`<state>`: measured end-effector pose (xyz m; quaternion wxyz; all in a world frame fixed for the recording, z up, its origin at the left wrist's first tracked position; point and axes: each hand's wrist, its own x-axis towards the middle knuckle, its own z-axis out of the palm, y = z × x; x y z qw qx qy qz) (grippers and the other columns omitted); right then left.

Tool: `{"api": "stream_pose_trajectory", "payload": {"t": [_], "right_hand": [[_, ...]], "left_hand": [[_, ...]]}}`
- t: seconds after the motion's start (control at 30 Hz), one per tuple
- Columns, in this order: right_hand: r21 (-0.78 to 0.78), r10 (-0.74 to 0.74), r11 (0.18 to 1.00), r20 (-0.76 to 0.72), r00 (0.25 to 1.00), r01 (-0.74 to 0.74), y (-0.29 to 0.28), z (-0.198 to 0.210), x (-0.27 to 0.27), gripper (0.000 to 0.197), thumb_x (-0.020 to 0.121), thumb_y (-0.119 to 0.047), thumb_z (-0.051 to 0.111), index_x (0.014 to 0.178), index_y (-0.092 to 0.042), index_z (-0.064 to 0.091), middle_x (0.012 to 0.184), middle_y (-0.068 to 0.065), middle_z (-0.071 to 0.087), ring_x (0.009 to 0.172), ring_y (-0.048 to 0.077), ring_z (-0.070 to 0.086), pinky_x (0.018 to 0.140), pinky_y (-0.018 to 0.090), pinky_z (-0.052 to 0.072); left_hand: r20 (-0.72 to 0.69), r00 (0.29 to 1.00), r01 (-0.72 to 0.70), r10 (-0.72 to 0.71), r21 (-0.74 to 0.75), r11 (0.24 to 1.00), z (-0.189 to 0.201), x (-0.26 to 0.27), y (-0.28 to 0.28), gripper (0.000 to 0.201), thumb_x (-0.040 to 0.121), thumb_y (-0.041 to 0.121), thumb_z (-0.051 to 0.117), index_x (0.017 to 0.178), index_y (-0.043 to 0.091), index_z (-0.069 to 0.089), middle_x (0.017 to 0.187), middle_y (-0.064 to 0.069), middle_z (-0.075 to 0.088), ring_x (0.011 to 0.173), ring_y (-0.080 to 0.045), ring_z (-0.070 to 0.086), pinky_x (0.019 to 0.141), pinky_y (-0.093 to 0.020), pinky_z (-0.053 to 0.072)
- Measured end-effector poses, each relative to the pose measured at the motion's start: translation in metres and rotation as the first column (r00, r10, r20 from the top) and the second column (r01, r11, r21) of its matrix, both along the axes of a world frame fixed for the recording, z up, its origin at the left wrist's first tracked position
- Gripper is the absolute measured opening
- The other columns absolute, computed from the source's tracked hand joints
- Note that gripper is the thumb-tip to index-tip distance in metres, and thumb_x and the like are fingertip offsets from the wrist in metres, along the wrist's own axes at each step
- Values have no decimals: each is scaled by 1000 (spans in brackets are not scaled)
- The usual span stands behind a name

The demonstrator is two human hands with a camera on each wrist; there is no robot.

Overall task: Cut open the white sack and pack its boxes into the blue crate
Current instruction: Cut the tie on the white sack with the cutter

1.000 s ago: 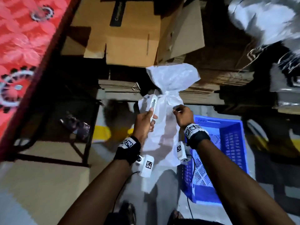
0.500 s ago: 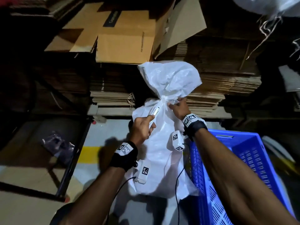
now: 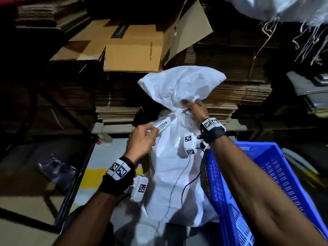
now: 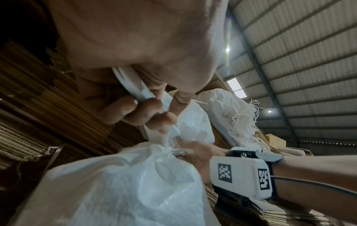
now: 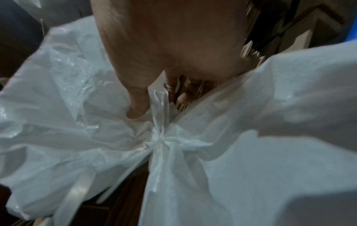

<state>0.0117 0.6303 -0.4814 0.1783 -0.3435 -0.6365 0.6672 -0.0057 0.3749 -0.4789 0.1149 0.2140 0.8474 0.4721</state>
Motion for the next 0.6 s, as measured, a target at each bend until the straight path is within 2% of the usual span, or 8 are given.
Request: {"api": "stream_pose_trajectory", "payload": {"t": [0.07,0.13,0.17,0.2,0.3,0.37,0.47,0.6], "right_hand": [[1,-7,1000,-19,1000,7,-4,12,9,33,68,-27,81,95,-19,64,90,1,73,75,16,70,67,33,61],[16,29,999,-35,999,-28,-6,25,21,15,86,-7,65,93,-18,60,79,0,65,59,10,60,44,15,48],[32,23,999,-57,998,-21,-4,27,23,13,90,-6,62,96,-17,59,79,0,64,59,10,59,41,14,45],[56,36,998,-65,997,-32,-5,28,29,10,90,-14,65,100,-16,61,82,0,67,61,11,62,45,16,48],[117,-29,993,-15,999,31,0,18,38,51,67,-51,76,107,-20,68,95,3,73,80,23,70,66,35,58],[52,-89,994,-70,994,93,-2,19,50,49,65,-44,79,108,-23,65,84,7,68,65,23,64,53,31,51],[-49,-133,991,-105,986,128,-12,30,74,42,82,-22,76,115,-20,51,59,2,49,38,14,42,39,22,36],[-15,-201,980,-103,974,200,-18,26,103,37,81,-36,77,101,-9,61,58,1,54,48,18,47,47,29,38]], "left_hand": [[6,998,59,-59,-48,997,8,2,-6,25,80,49,51,73,32,69,58,7,71,66,-16,72,74,-39,58],[-5,993,113,-114,-72,991,17,4,-7,26,84,44,53,69,30,67,54,12,66,64,-14,70,70,-36,55],[-11,991,132,-133,-66,989,21,4,-6,26,87,41,54,68,29,68,54,12,66,64,-13,70,68,-35,53],[9,989,150,-149,-42,988,21,5,-6,26,88,38,56,68,28,69,58,11,68,66,-14,72,69,-36,54],[147,966,200,-211,85,976,19,14,-3,26,92,26,61,71,18,74,84,-7,76,88,-27,77,83,-48,62],[139,963,216,-231,112,970,17,23,-2,26,88,34,60,77,15,74,86,-10,76,89,-31,75,86,-53,61],[-5,977,214,-214,22,977,16,34,-2,32,80,55,53,78,30,73,74,6,74,77,-21,74,78,-50,62],[-96,965,240,-246,-66,969,22,45,-2,35,78,59,47,77,35,71,73,7,73,73,-29,70,72,-52,59]]}}
